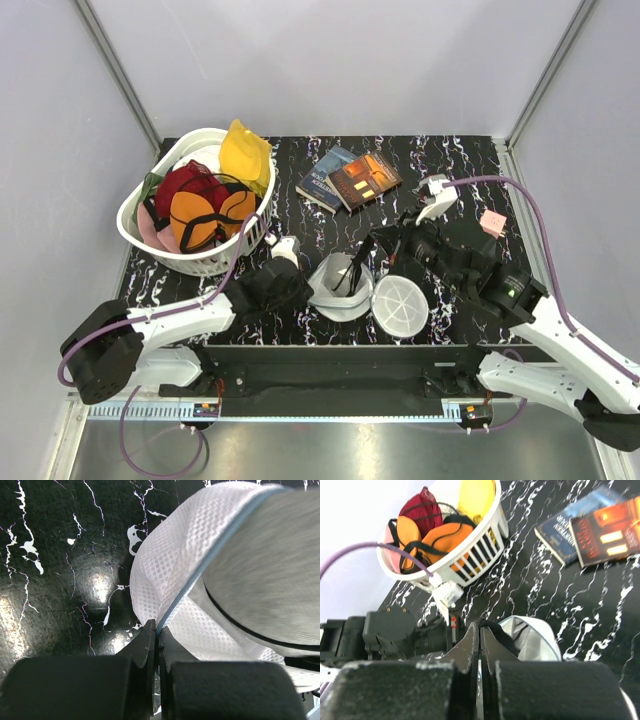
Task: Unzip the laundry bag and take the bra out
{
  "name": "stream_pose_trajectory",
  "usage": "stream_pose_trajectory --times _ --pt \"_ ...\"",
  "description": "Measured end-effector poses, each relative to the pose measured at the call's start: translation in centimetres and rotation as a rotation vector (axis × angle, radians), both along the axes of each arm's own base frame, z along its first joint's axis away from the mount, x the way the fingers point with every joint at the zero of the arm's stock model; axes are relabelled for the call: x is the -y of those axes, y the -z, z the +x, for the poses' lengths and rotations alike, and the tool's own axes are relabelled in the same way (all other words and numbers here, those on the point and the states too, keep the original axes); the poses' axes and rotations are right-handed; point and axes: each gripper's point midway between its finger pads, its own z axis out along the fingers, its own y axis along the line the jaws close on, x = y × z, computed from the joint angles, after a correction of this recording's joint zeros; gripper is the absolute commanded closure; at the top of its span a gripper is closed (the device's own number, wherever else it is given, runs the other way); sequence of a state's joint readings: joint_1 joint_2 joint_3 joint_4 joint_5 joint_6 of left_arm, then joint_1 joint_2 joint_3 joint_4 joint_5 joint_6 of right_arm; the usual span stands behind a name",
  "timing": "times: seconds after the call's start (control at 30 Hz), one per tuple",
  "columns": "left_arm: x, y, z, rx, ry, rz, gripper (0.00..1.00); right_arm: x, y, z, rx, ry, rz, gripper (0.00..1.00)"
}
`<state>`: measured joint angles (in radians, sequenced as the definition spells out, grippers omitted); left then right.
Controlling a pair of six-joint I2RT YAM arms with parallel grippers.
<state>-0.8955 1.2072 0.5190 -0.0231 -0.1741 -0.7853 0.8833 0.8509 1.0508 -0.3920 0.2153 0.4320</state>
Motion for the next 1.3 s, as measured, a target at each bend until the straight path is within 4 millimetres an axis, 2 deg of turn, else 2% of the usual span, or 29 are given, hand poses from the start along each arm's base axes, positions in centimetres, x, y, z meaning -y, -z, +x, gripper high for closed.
stream_pose_trajectory --times 0.33,0.6,0.77,0.83,0.87,0.9,0.93,0.97,1.03,1.13,1.3 --pt "-0.2 0.0 0.2 0.011 -0.002 0.011 1.0 0.5 -4.7 1.7 0.095 0.06 -0.04 1.0" --pt "-0.5 0.6 0.3 0.012 -0.003 0.042 1.0 1.9 -9.1 2.1 0.175 0.121 -0.002 1.0" --pt "-0.6 0.9 0.2 0.017 0.0 0.06 1.0 2.5 -10.8 2.2 0.203 0.148 0.016 1.0" --pt "-0.5 0.8 0.2 0.02 0.003 0.061 0.88 2.5 -11.1 2.3 0.208 0.153 0.017 1.0" --pt "-0.4 0.7 0.3 0.024 0.008 0.063 0.79 2.5 -11.1 2.4 0.209 0.153 0.016 1.0" --pt "-0.3 0.4 0.4 0.029 0.013 0.065 0.5 2.4 -11.2 2.4 0.209 0.153 0.016 1.0" --pt "-0.2 0.1 0.5 0.036 0.018 0.064 0.37 2.3 -11.1 2.5 0.208 0.153 0.013 1.0" --pt "0.0 -0.4 0.6 0.046 0.027 0.065 0.26 2.3 -11.0 2.5 0.206 0.152 0.011 1.0" --pt "0.4 -1.6 1.0 0.072 0.039 0.053 0.12 2.1 -10.9 2.6 0.202 0.151 0.007 1.0" --pt "1.0 -4.5 1.5 0.129 0.053 0.017 0.01 2.0 -10.7 2.7 0.198 0.151 0.004 1.0" --pt "1.3 -11.3 1.7 0.274 0.08 -0.087 0.01 1.8 -10.5 2.8 0.192 0.148 0.004 1.0"
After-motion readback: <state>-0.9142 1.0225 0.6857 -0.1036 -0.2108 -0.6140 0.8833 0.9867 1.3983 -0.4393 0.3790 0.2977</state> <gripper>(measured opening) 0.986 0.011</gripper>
